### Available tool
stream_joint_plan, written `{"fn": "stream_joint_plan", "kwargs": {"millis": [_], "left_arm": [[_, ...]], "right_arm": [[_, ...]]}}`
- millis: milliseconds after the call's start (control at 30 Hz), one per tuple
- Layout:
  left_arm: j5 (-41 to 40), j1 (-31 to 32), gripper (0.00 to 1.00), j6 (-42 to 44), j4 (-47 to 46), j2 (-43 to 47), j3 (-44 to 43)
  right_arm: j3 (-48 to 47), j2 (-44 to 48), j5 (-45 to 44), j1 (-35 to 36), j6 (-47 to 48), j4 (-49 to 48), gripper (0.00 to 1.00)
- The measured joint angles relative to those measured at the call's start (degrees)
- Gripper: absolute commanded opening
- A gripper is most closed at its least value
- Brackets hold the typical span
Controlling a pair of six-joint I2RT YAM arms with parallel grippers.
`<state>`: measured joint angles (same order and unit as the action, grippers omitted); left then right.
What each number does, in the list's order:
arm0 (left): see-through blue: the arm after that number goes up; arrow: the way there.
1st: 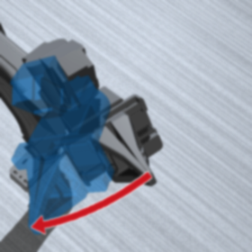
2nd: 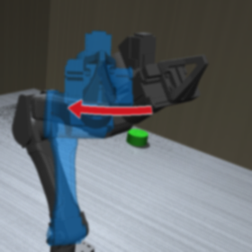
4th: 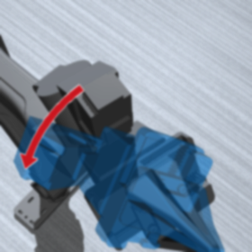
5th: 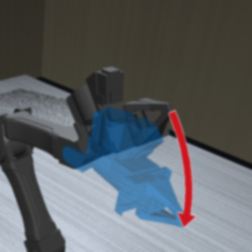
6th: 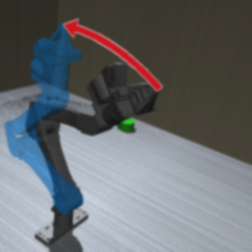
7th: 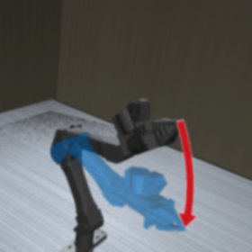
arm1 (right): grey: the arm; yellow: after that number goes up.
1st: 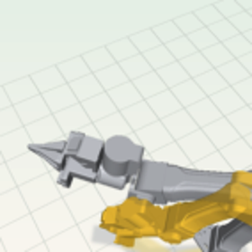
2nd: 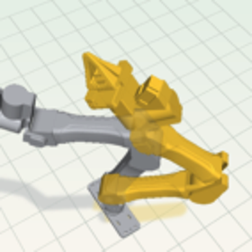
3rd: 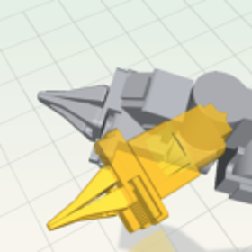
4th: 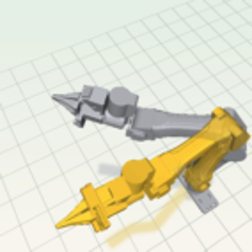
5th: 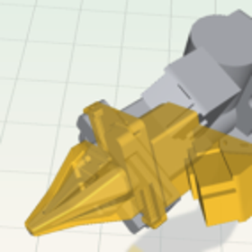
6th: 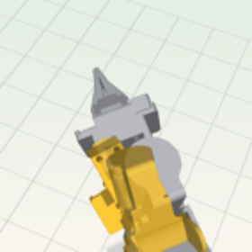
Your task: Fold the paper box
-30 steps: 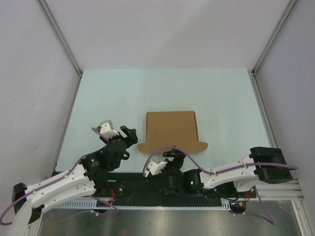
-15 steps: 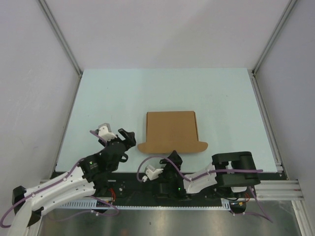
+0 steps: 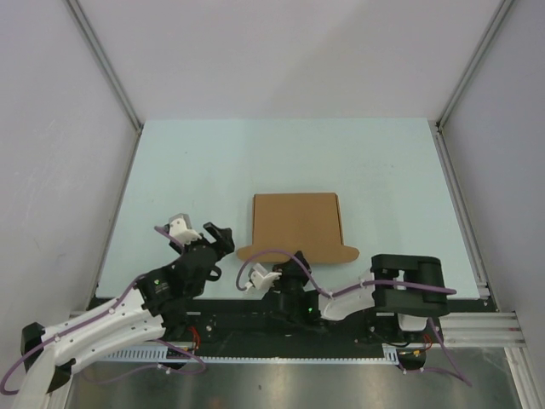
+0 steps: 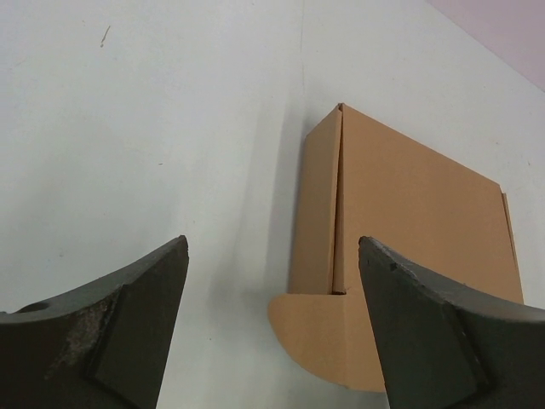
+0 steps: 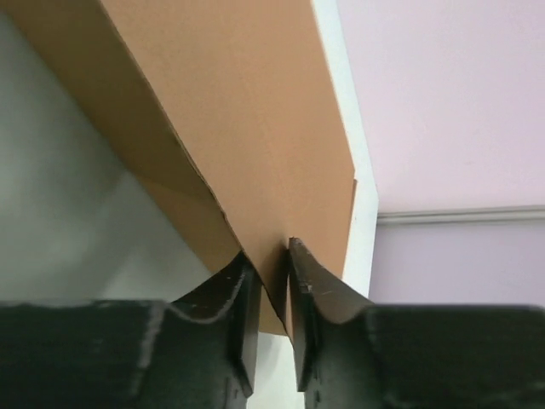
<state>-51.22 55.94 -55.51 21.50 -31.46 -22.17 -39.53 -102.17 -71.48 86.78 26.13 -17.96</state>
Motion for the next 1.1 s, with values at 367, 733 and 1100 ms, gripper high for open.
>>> {"fn": "stream_joint_plan", "kwargs": {"millis": [367, 733, 1100], "left_arm": [[-1.7, 0.0, 0.85, 1.4, 0.7, 2.1, -3.6], [-2.6, -0.1, 0.86, 2.9, 0.9, 2.1, -5.6], [-6.0, -0.3, 0.86, 1.4, 4.7, 4.5, -4.9]], "right_arm": [[-5.2, 19.6, 6.1, -0.6, -2.6, 17.6, 0.04], [-9.0, 20.2, 11.3, 0.3, -7.5, 26.1, 0.17], [-9.0, 11.8, 18.9, 1.1, -13.9, 29.6, 0.57]]}}
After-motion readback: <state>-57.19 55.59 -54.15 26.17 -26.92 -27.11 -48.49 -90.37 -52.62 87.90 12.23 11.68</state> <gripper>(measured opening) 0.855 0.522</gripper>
